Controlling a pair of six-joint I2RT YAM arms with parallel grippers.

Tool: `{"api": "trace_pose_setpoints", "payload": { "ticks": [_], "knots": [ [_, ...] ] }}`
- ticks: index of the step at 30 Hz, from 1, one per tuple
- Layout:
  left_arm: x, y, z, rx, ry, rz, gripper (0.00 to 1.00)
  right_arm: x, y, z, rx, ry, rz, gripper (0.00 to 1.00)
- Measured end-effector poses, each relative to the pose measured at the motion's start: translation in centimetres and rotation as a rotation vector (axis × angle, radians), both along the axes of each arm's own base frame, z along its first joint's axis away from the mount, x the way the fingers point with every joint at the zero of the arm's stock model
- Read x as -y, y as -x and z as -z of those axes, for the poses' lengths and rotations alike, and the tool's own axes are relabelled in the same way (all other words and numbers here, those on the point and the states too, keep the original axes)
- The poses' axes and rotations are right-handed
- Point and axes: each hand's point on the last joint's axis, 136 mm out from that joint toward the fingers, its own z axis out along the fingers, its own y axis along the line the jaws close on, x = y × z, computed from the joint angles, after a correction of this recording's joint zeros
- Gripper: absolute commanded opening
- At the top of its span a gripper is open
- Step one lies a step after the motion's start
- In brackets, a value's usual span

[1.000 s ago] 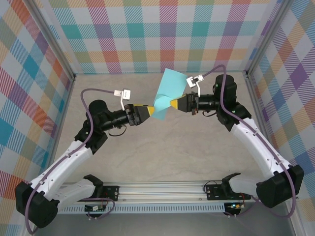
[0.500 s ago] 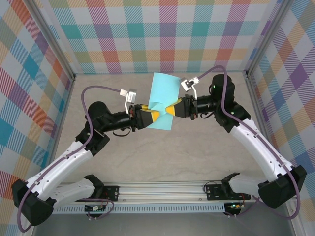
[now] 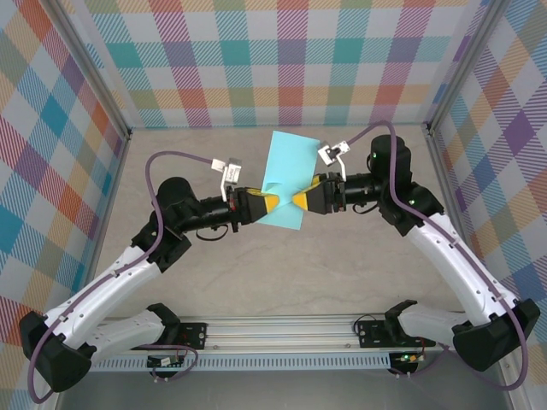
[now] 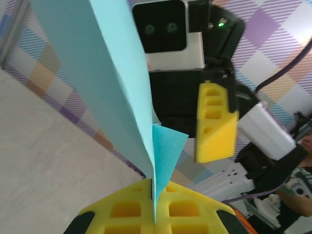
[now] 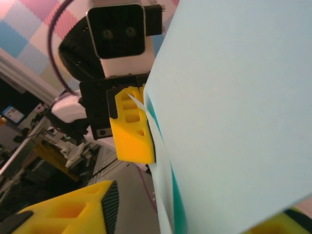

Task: Fold a paper plane with a square sheet of paper (fold left side to right side)
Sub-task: Turn over the paper at the center of the table.

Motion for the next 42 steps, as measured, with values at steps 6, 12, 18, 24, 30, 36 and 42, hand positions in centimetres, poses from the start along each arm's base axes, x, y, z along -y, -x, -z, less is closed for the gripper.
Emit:
{"api": "trace_pose_setpoints", "payload": {
  "ticks": [6, 12, 18, 24, 30, 36, 42],
  "knots": [
    [-0.3, -1.5, 5.5, -0.028, -0.253, -0.161, 0.00, 3.9, -3.8, 4.4, 0.041, 0.261, 0.394, 0.86],
    [-1.3, -3.2, 13.0, -0.051, -0.669, -0.400, 0.00, 13.6, -7.6, 12.0, 0.007, 0.680, 0.914, 1.00],
    [-4.3, -4.9, 19.5, -0.058, -1.160, -0.715, 0.00, 21.0, -6.1, 16.3, -0.019, 0.917, 1.192, 1.00],
    [-6.1, -6.1, 21.3, -0.050, -1.453, -0.989, 0.00, 24.6, -4.7, 14.4, 0.032, 0.910, 1.369, 1.00],
    [-4.6, -6.6, 25.0, -0.072, -1.635, -1.076, 0.00, 26.2, -3.6, 13.7, 0.050, 0.916, 1.442, 1.00],
    [-2.9, -6.1, 29.9, -0.131, -1.753, -1.041, 0.00, 27.1, -2.5, 13.3, 0.055, 0.912, 1.468, 1.00],
    [-1.4, -5.2, 32.7, -0.212, -1.780, -0.954, 0.05, 27.5, -2.1, 13.6, 0.050, 0.937, 1.465, 1.00]
  ]
}}
